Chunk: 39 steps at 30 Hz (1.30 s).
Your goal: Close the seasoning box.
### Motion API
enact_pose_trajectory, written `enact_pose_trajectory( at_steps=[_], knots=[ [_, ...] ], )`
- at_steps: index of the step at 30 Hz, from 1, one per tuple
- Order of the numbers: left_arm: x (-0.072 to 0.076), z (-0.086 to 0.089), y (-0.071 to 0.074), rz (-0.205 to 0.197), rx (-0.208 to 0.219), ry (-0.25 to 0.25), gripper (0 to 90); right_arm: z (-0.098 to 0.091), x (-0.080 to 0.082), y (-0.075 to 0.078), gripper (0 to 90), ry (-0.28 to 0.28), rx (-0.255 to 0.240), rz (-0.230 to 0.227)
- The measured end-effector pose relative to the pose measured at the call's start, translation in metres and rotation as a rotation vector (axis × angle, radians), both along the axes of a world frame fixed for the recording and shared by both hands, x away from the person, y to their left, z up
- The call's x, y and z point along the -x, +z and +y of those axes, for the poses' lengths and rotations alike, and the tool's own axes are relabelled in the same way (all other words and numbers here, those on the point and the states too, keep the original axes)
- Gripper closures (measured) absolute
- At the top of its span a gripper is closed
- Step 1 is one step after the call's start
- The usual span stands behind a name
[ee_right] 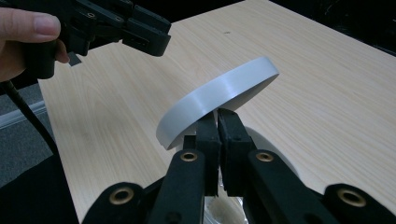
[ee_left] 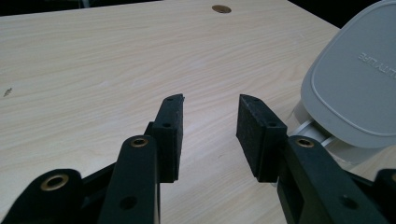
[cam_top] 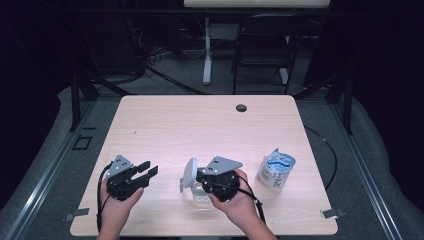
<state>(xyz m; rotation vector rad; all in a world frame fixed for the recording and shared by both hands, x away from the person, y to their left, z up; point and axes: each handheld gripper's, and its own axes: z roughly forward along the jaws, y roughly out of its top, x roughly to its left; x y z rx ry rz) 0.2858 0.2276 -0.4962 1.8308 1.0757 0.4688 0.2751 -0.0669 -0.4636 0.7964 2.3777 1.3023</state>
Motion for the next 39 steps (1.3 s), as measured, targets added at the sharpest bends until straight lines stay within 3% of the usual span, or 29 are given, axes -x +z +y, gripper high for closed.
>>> enact_pose_trajectory(
  at_steps=[17,30,39],
  knots=[
    [0.003,0.006,-0.001,-0.005,0.013,0.015,59.6,0.023,-0.005,-0.002,84.3,0.033,-0.003,-0.004],
    [0.002,0.008,-0.005,-0.007,0.014,0.024,57.5,0.000,0.000,0.004,64.0,0.016,0.019,-0.039],
    [0.002,0.011,-0.005,-0.011,0.006,0.035,56.3,-0.020,0.006,0.002,57.3,0.013,0.009,-0.052]
  ],
)
